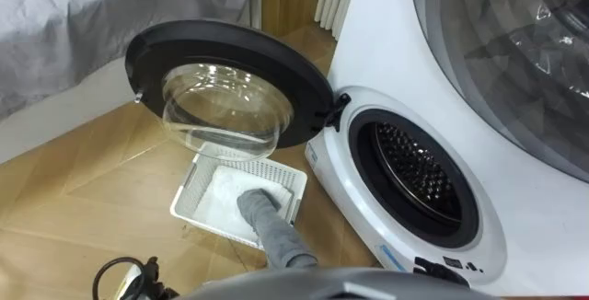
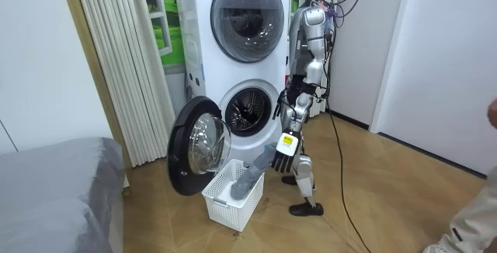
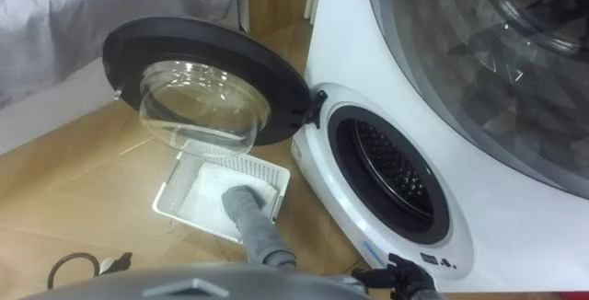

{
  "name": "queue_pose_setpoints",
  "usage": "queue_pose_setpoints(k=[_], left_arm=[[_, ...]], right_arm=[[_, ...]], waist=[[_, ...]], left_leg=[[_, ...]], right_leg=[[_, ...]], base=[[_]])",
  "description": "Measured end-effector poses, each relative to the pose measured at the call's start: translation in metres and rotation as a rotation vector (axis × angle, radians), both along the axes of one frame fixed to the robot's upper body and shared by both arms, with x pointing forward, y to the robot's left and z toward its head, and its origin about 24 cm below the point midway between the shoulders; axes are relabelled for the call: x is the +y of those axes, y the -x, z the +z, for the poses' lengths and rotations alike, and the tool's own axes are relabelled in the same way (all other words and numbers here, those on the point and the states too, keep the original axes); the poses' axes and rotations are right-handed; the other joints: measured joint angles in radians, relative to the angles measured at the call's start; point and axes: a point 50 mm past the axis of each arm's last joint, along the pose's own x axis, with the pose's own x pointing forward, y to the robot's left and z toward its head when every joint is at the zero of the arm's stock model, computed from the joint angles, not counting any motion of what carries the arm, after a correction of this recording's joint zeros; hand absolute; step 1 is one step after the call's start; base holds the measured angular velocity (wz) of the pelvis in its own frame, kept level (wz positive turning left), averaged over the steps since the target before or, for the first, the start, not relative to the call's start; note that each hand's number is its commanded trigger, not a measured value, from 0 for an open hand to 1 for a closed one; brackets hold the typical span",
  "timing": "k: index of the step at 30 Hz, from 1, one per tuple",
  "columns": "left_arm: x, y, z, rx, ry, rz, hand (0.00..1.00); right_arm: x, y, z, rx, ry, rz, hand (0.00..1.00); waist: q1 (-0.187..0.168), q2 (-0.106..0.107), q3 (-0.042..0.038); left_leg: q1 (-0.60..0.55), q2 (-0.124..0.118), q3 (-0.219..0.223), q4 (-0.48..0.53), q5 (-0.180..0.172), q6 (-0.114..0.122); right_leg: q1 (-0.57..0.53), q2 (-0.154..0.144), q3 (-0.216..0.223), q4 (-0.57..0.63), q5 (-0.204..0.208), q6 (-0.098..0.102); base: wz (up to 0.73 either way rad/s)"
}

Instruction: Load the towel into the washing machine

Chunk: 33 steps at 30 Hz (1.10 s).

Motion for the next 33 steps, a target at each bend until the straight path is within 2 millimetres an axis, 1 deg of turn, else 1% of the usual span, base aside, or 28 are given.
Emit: queue_pose_setpoints(k=[13,15,19,20,21,22,23,24,25,27,28,30,31,33], left_arm=[[0.000,-0.002,0.000,-0.014,0.002,-0.005,0.00],[0.000,-0.004,0.001,-0.026,0.003,-0.009,0.00],[0.000,-0.013,0.002,-0.062,0.002,-0.019,0.00],[-0.001,-0.020,0.003,-0.086,0.002,-0.028,0.00],[-0.003,-0.030,0.004,-0.114,-0.001,-0.049,0.00],[-0.004,-0.035,0.005,-0.128,-0.001,-0.065,0.00],[-0.007,-0.047,0.007,-0.164,0.005,-0.090,0.00],[-0.010,-0.057,0.008,-0.200,0.011,-0.117,0.00],[-0.012,-0.062,0.009,-0.220,0.013,-0.130,0.00],[-0.018,-0.083,0.014,-0.287,0.030,-0.160,0.00],[-0.019,-0.088,0.015,-0.299,0.032,-0.166,0.00],[-0.025,-0.100,0.016,-0.317,0.026,-0.208,0.00],[-0.027,-0.103,0.017,-0.320,0.025,-0.222,0.00],[-0.032,-0.108,0.016,-0.310,0.036,-0.243,0.00]], right_arm=[[0.000,-0.002,0.000,-0.012,-0.003,0.005,0.00],[0.000,-0.003,0.001,-0.016,-0.001,0.014,0.00],[0.000,-0.006,0.001,-0.036,0.004,0.026,0.00],[-0.001,-0.008,0.002,-0.042,0.006,0.031,0.00],[-0.001,-0.014,0.002,-0.050,0.010,0.039,0.00],[-0.001,-0.017,0.003,-0.055,0.012,0.049,0.00],[0.000,-0.025,0.003,-0.069,0.015,0.076,0.00],[0.001,-0.033,0.004,-0.087,0.016,0.108,0.00],[0.002,-0.037,0.005,-0.098,0.019,0.129,0.00],[0.005,-0.054,0.008,-0.133,0.024,0.199,0.00],[0.006,-0.058,0.008,-0.140,0.022,0.209,0.00],[0.012,-0.069,0.009,-0.150,0.016,0.253,0.00],[0.013,-0.071,0.010,-0.151,0.015,0.261,0.00],[0.017,-0.082,0.012,-0.169,0.019,0.287,0.00]], waist=[[0.002,0.000,-0.0005],[0.002,0.001,-0.0016],[0.002,0.007,-0.0014],[0.002,0.010,-0.0023],[0.000,0.014,-0.0014],[0.000,0.016,-0.0008],[0.001,0.025,0.0017],[0.000,0.028,-0.0007],[0.000,0.034,-0.0002],[-0.001,0.048,0.0042],[-0.003,0.049,0.0048],[-0.003,0.050,0.0084],[-0.006,0.049,0.0086],[-0.019,0.046,0.0121]], left_leg=[[-0.014,0.000,-0.001,0.001,0.000,0.000],[-0.025,0.000,-0.001,0.006,0.000,0.000],[-0.052,0.000,0.000,0.013,0.000,0.000],[-0.069,0.000,0.000,0.019,0.000,0.000],[-0.091,-0.001,0.000,0.027,0.000,0.000],[-0.102,-0.001,0.000,0.032,0.000,0.000],[-0.122,-0.002,0.000,0.039,0.001,0.001],[-0.136,-0.003,0.002,0.040,0.004,0.003],[-0.142,-0.004,0.004,0.040,0.005,0.003],[-0.181,-0.007,0.012,0.051,0.009,0.006],[-0.187,-0.008,0.012,0.051,0.012,0.007],[-0.219,-0.009,0.016,0.051,0.018,0.006],[-0.224,-0.009,0.016,0.051,0.019,0.006],[-0.265,-0.008,0.017,0.064,0.021,0.005]], right_leg=[[-0.014,0.000,-0.008,0.000,0.000,0.000],[-0.026,0.000,-0.006,0.001,0.000,0.000],[-0.049,-0.001,-0.004,0.002,0.001,-0.001],[-0.064,-0.002,-0.010,0.004,0.002,-0.003],[-0.082,-0.003,-0.010,0.007,0.003,-0.004],[-0.094,-0.004,-0.010,0.011,0.003,-0.005],[-0.115,-0.006,-0.010,0.020,0.003,-0.005],[-0.131,-0.008,-0.009,0.022,0.006,-0.006],[-0.139,-0.009,-0.008,0.026,0.006,-0.006],[-0.189,-0.016,-0.007,0.051,0.006,-0.006],[-0.200,-0.017,-0.005,0.054,0.006,-0.006],[-0.238,-0.018,0.003,0.071,0.007,-0.008],[-0.246,-0.019,0.003,0.072,0.007,-0.008],[-0.289,-0.020,0.004,0.093,0.008,-0.009]], base=[[0.00],[0.00],[0.00],[0.00],[0.00],[0.00],[-0.05],[-0.06],[-0.10],[-0.09],[-0.04],[-0.05],[-0.04],[0.00]])
